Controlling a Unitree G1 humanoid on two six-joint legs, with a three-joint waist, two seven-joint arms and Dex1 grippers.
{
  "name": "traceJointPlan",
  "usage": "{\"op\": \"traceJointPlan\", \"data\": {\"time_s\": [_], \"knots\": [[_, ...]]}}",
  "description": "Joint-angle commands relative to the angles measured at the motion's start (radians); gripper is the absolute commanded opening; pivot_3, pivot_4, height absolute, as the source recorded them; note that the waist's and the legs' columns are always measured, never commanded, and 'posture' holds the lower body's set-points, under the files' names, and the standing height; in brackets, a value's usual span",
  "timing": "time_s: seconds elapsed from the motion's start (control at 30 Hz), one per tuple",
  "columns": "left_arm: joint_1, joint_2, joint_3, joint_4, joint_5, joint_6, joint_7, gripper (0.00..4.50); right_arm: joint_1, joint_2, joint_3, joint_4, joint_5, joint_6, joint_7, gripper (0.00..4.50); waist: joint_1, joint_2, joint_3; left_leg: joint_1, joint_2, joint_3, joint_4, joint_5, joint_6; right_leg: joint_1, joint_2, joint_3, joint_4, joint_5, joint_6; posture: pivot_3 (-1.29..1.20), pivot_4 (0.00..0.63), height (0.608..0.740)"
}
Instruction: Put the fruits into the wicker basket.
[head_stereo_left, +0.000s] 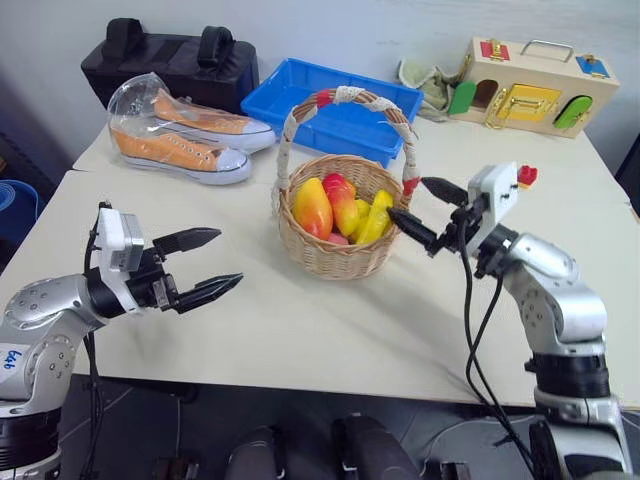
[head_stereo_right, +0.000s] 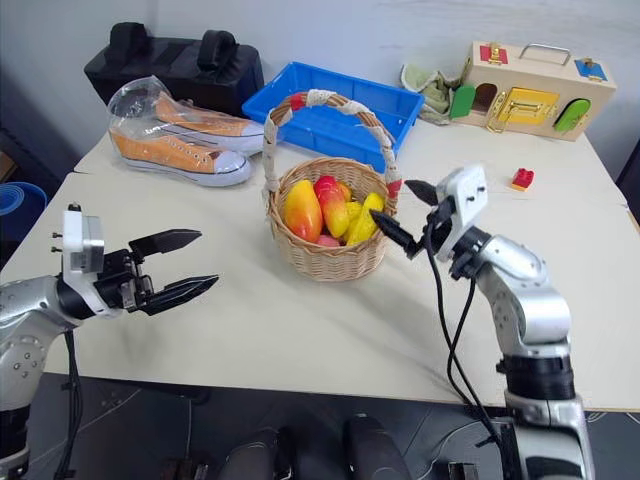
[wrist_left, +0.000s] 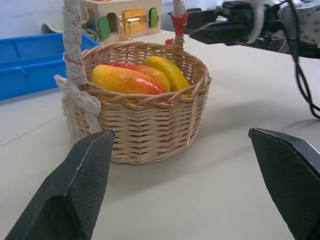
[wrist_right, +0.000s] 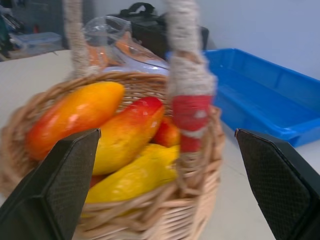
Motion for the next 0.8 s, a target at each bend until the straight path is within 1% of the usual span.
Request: {"op": "traceJointPlan", "data": {"time_s": [0.03, 0.2, 0.3, 0.33, 0.4, 0.43, 0.6, 0.63, 0.73, 0.77, 0.8], "knots": [[0.007, 0.000, 0.022, -0.045, -0.026, 0.000, 0.007, 4.50, -0.064, -0.015, 0.004, 0.083, 0.002, -0.038, 0.076, 4.47, -0.002, 0.000, 0.000, 0.000, 0.000, 0.000, 0.000, 0.000, 0.000, 0.000, 0.000, 0.000, 0.000, 0.000, 0.000, 0.00, 0.150, 0.740], [0.025, -0.004, 0.034, -0.064, -0.032, 0.004, 0.017, 4.50, -0.113, 0.007, 0.039, 0.134, 0.029, -0.016, 0.176, 4.47, -0.004, 0.000, 0.000, 0.000, 0.000, 0.000, 0.000, 0.000, 0.000, 0.000, 0.000, 0.000, 0.001, 0.000, 0.000, 0.00, 0.150, 0.740], [0.032, -0.005, 0.036, -0.066, -0.033, 0.001, 0.022, 4.50, -0.137, 0.019, 0.045, 0.164, 0.016, -0.031, 0.185, 4.47, -0.003, 0.000, 0.000, 0.000, 0.000, 0.000, 0.000, 0.000, 0.000, 0.000, 0.000, 0.000, 0.002, 0.000, 0.000, 0.00, 0.150, 0.740], [0.034, -0.008, 0.034, -0.069, -0.033, -0.001, 0.027, 4.50, -0.154, 0.028, 0.043, 0.184, 0.011, -0.042, 0.182, 4.30, -0.003, 0.000, 0.000, 0.000, 0.000, 0.000, 0.000, 0.000, 0.000, 0.000, 0.000, 0.000, 0.002, 0.000, 0.000, 0.00, 0.150, 0.740], [0.037, -0.013, 0.030, -0.075, -0.035, -0.003, 0.035, 4.50, -0.176, 0.038, 0.041, 0.214, 0.005, -0.053, 0.183, 3.87, -0.004, 0.000, 0.000, 0.000, 0.000, 0.000, 0.001, 0.000, 0.000, 0.000, 0.000, 0.000, 0.002, 0.000, 0.000, 0.00, 0.150, 0.740], [0.038, -0.015, 0.029, -0.076, -0.034, -0.003, 0.036, 4.50, -0.182, 0.039, 0.040, 0.224, 0.002, -0.057, 0.186, 3.54, -0.004, 0.000, 0.000, 0.000, 0.000, 0.000, 0.001, 0.001, 0.000, 0.000, 0.000, 0.000, 0.002, 0.000, 0.000, 0.00, 0.150, 0.740], [0.033, -0.018, 0.020, -0.073, -0.031, -0.006, 0.038, 4.50, -0.221, 0.032, 0.042, 0.299, -0.016, -0.092, 0.224, 1.79, -0.003, 0.000, 0.000, 0.000, 0.000, 0.000, 0.002, 0.001, 0.000, 0.000, 0.000, 0.000, 0.003, 0.000, 0.000, 0.00, 0.150, 0.740], [0.030, -0.019, 0.017, -0.072, -0.030, -0.007, 0.039, 4.50, -0.228, 0.028, 0.043, 0.315, -0.019, -0.096, 0.235, 1.51, -0.003, 0.000, 0.000, 0.000, 0.000, 0.000, 0.002, 0.001, 0.000, 0.000, 0.000, 0.000, 0.003, 0.000, 0.000, 0.00, 0.150, 0.740], [0.026, -0.020, 0.012, -0.070, -0.029, -0.008, 0.039, 4.50, -0.240, 0.018, 0.038, 0.338, -0.019, -0.093, 0.259, 0.32, -0.004, 0.000, 0.000, 0.000, 0.000, 0.000, 0.002, 0.001, 0.000, 0.000, 0.000, 0.000, 0.003, 0.000, 0.000, 0.00, 0.150, 0.740], [0.026, -0.019, 0.012, -0.070, -0.029, -0.008, 0.038, 4.50, -0.239, 0.012, 0.033, 0.334, -0.012, -0.081, 0.267, 0.20, -0.004, 0.000, 0.000, 0.000, 0.000, 0.000, 0.002, 0.001, 0.000, 0.000, 0.000, 0.000, 0.003, 0.000, 0.000, 0.00, 0.150, 0.740], [0.027, -0.020, 0.012, -0.070, -0.029, -0.007, 0.038, 4.50, -0.233, 0.004, 0.024, 0.324, -0.001, -0.063, 0.274, 0.21, -0.004, 0.000, 0.000, 0.000, 0.000, 0.000, 0.002, 0.001, 0.000, -0.001, 0.000, 0.000, 0.004, 0.000, 0.000, 0.00, 0.150, 0.740]]}}
